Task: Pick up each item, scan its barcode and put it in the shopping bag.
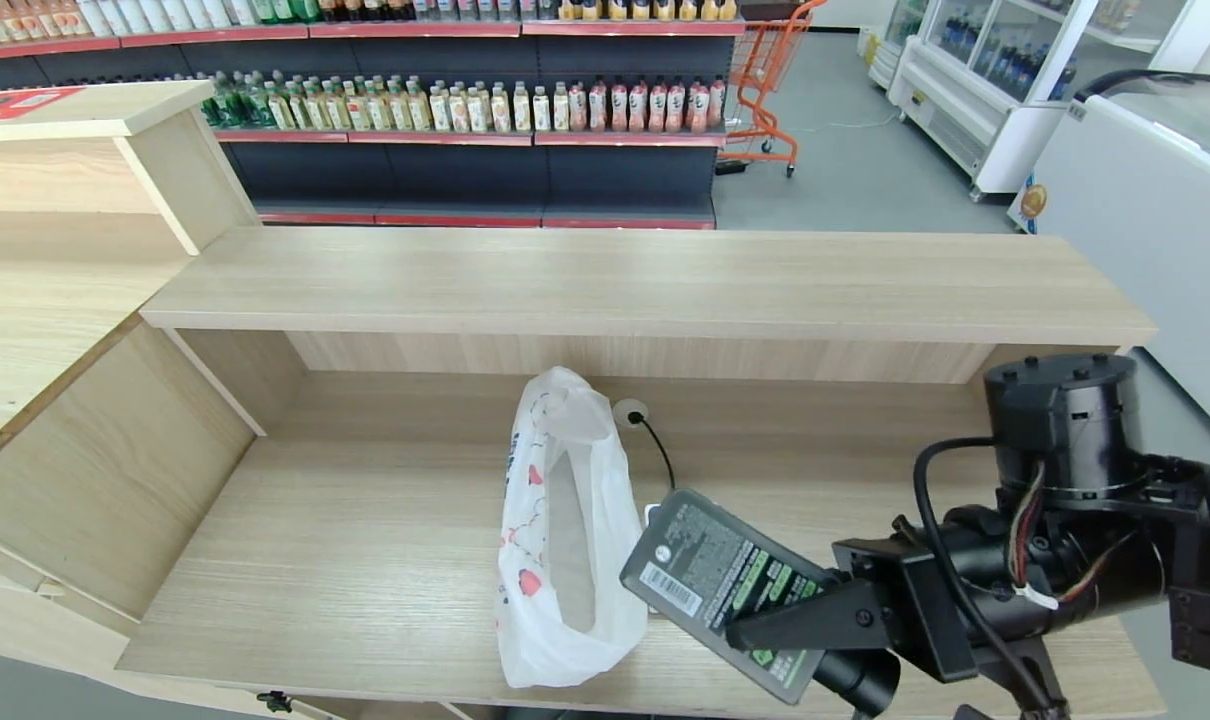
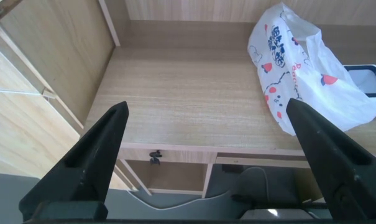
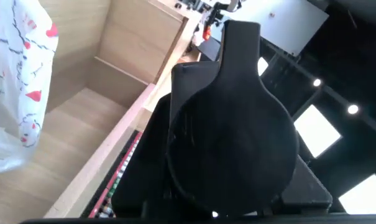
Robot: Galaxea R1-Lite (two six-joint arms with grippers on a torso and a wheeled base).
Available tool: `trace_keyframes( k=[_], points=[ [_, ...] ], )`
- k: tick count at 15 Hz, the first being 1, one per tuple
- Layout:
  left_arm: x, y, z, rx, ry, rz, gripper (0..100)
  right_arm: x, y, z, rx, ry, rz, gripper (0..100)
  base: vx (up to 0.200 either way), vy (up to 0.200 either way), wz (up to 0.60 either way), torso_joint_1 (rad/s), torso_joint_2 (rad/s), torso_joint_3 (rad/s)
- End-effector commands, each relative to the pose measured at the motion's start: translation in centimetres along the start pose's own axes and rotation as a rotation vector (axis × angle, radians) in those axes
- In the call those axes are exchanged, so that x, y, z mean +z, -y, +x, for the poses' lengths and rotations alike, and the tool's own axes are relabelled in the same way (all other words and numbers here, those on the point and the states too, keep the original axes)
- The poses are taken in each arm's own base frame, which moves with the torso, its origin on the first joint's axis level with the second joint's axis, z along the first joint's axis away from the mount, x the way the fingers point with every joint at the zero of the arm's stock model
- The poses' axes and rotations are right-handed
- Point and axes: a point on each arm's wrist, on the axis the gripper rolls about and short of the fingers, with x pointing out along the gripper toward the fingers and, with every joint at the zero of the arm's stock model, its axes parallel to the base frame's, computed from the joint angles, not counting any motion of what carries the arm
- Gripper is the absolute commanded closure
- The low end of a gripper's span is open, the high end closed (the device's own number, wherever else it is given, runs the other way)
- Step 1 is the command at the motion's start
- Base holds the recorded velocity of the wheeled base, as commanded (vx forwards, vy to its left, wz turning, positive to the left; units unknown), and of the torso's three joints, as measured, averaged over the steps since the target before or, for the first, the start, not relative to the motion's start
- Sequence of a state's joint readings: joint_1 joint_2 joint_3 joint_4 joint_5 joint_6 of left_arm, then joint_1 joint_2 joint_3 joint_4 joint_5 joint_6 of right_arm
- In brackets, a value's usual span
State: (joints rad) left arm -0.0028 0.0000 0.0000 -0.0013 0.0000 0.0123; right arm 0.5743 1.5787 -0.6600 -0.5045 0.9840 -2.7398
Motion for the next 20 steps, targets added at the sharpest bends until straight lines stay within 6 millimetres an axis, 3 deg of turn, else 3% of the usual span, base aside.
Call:
trace_keyframes(
  k=[1,16,20],
  points=[
    [0.0,0.0,0.0,0.0,0.0,0.0,0,-0.4,-1.2,0.9,-0.002,-0.004,-0.002,100,0.0,0.0,0.0,0.0,0.0,0.0],
    [0.0,0.0,0.0,0.0,0.0,0.0,0,-0.2,-1.7,1.4,-0.009,0.013,0.02,100,0.0,0.0,0.0,0.0,0.0,0.0],
    [0.0,0.0,0.0,0.0,0.0,0.0,0,-1.8,1.0,0.0,-0.036,-0.052,0.306,100,0.0,0.0,0.0,0.0,0.0,0.0]
  ],
)
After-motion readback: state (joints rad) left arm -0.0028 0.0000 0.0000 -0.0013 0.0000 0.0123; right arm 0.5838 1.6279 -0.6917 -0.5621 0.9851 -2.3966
